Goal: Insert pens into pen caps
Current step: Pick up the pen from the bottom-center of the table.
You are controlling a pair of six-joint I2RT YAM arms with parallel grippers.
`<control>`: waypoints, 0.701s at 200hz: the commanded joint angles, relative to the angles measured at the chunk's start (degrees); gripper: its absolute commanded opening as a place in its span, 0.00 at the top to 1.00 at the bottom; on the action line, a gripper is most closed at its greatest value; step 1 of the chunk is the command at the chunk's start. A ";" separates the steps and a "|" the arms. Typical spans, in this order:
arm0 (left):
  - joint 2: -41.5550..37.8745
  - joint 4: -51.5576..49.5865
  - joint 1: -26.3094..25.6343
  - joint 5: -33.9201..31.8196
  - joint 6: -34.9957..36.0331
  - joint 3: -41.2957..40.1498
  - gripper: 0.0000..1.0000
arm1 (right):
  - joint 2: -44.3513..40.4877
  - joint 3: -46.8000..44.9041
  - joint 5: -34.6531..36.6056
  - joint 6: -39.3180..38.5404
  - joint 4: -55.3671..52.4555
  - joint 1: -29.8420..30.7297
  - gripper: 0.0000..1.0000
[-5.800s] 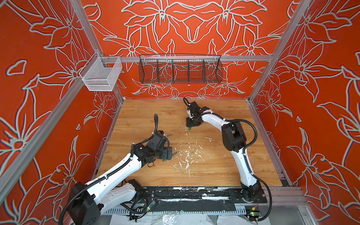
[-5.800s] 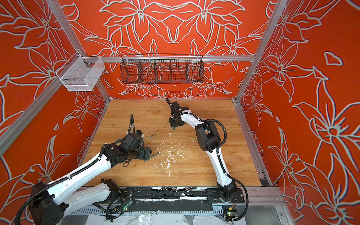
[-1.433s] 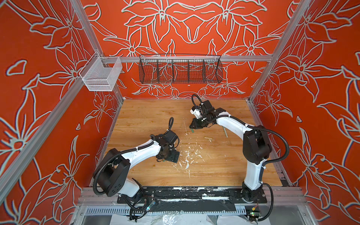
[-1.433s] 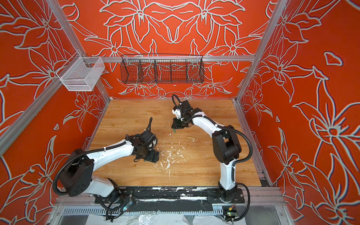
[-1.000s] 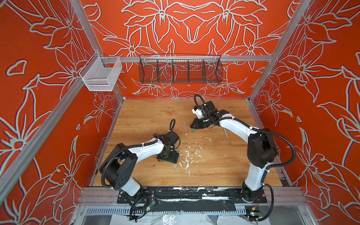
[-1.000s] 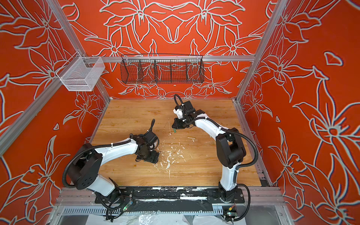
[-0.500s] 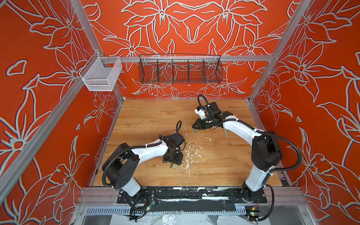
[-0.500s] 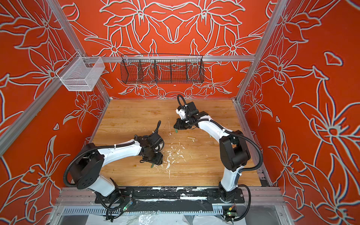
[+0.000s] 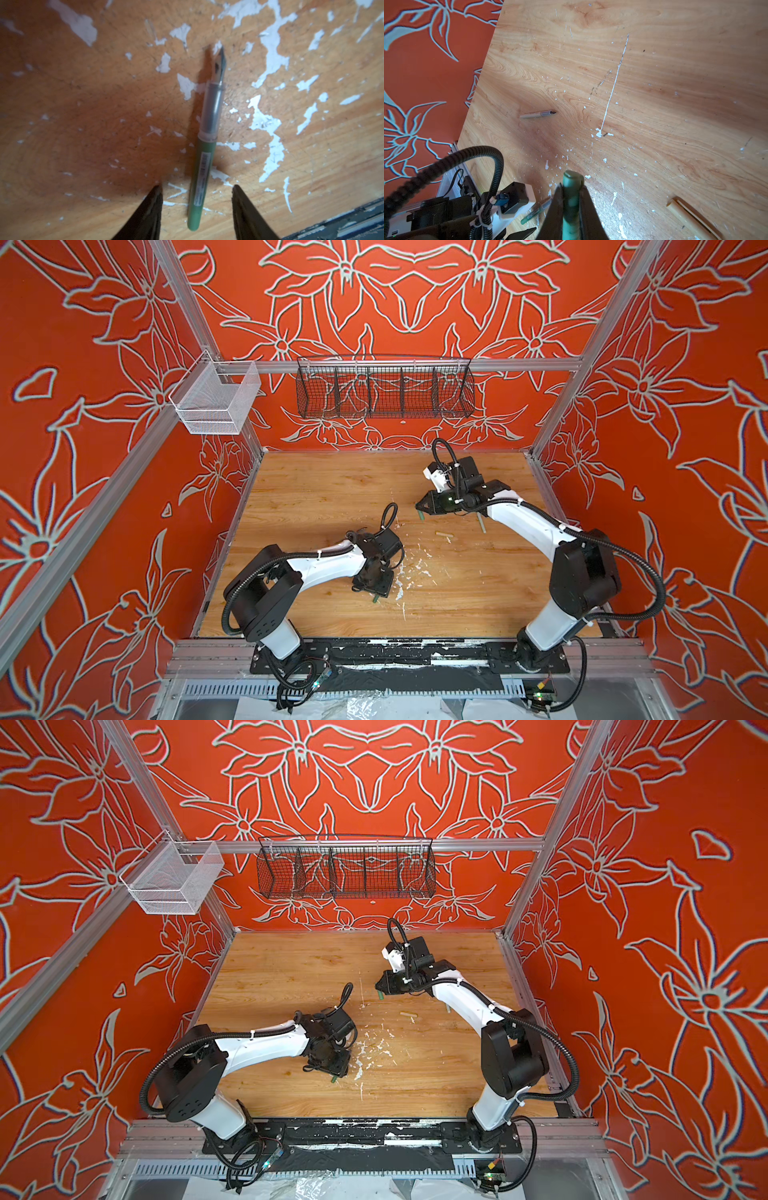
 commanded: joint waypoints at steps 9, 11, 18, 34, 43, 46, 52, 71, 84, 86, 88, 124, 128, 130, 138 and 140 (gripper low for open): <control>2.56 -1.34 -2.06 -1.10 -1.07 1.43 0.50 | -1.50 -1.65 -0.19 0.83 0.41 -0.24 1.00; 2.73 -1.23 -2.17 -1.07 -1.04 1.47 0.52 | -1.54 -1.73 -0.17 0.78 0.36 -0.24 1.00; 3.33 -1.28 -2.29 -0.97 -1.03 1.75 0.55 | -1.71 -1.89 -0.17 0.85 0.45 -0.24 1.00; 4.48 -1.79 -2.38 -0.97 -1.03 2.54 0.57 | -2.13 -2.55 0.03 1.01 0.61 -0.24 1.00; 4.65 -1.81 -2.60 -0.97 -1.03 2.85 0.59 | -2.54 -2.95 0.13 1.07 0.76 -0.24 1.00; 4.63 -1.81 -2.68 -1.02 -1.12 2.87 0.59 | -2.66 -3.07 0.27 1.12 0.80 -0.24 1.00; 4.63 -1.77 -2.81 -0.99 -1.26 2.86 0.60 | -2.91 -3.21 0.46 1.07 0.79 -0.25 1.00; 4.46 -1.92 -3.62 -0.99 -1.64 2.75 0.61 | -3.82 -3.48 0.82 1.12 0.71 -0.35 1.00; 4.60 -3.19 -4.30 -1.73 -2.22 2.86 0.62 | -4.51 -3.69 0.49 1.34 1.14 -0.70 1.00; 4.56 -3.39 -4.44 -1.75 -2.38 2.78 0.62 | -4.59 -3.77 0.24 1.41 1.32 -0.86 1.00; 4.57 -3.50 -4.61 -1.69 -2.42 2.69 0.62 | -4.75 -3.82 0.09 1.52 1.47 -0.92 1.00; 4.01 -2.19 -6.68 -2.02 -3.86 0.96 0.62 | -6.33 -5.05 -0.24 2.23 2.70 -1.91 1.00; 4.21 -2.17 -6.69 -2.34 -3.86 0.98 0.62 | -6.49 -5.21 -0.22 2.32 2.86 -1.91 1.00; 4.28 -2.16 -6.69 -2.47 -3.80 1.06 0.62 | -6.50 -5.23 -0.22 2.38 2.93 -1.95 1.00; 4.76 -2.25 -6.69 -3.19 -3.63 1.59 0.62 | -6.73 -5.49 -0.30 2.56 3.23 -1.99 1.00; 4.88 -2.21 -6.69 -3.35 -3.63 1.64 0.62 | -6.80 -5.56 -0.31 2.60 3.18 -1.99 1.00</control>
